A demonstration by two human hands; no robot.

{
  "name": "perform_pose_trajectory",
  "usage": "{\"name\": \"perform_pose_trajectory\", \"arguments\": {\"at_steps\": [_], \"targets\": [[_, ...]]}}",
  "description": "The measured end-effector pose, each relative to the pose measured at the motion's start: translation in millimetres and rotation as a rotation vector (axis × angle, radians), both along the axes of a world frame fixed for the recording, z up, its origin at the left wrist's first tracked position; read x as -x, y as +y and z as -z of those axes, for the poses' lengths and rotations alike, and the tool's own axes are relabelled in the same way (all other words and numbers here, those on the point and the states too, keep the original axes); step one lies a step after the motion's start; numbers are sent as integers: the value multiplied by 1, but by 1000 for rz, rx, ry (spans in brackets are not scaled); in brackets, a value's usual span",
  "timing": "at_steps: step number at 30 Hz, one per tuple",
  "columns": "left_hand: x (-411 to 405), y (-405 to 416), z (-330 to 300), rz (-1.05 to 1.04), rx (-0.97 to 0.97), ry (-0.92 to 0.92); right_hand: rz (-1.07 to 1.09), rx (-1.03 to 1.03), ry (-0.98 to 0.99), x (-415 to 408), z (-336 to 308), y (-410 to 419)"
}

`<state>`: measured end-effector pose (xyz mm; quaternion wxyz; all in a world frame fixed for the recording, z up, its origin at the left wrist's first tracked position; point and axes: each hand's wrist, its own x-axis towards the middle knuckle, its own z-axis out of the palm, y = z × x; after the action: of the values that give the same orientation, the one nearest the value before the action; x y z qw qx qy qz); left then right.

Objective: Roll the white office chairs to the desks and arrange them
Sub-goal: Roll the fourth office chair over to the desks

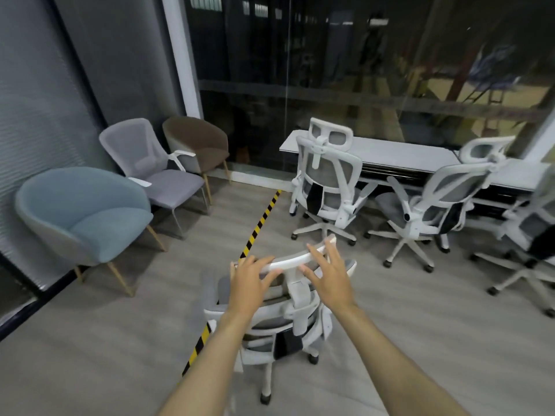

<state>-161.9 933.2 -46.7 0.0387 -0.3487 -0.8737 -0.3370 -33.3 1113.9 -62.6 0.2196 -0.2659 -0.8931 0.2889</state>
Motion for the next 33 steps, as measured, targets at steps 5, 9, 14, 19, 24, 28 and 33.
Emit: {"name": "perform_pose_trajectory", "arguments": {"at_steps": [5, 9, 14, 19, 24, 28, 33], "targets": [[69, 74, -7, 97, 22, -105, 47, -33, -30, 59, -3, 67], [111, 133, -9, 126, 13, -108, 93, -98, -9, 96, 0, 122], [149, 207, -18, 140, -15, -95, 127, -176, -25, 137, 1, 197], [188, 286, -24, 129, 22, -132, 128, -183, -49, 173, -3, 273], [215, 344, -30, 190, 120, -118, 145, -117, -103, 196, -12, 330], [226, 375, -24, 145, 30, -23, 130, -35, -164, 213, -23, 362], [233, 401, -25, 184, 101, -59, 61, -15, -177, 229, -33, 379]]}}
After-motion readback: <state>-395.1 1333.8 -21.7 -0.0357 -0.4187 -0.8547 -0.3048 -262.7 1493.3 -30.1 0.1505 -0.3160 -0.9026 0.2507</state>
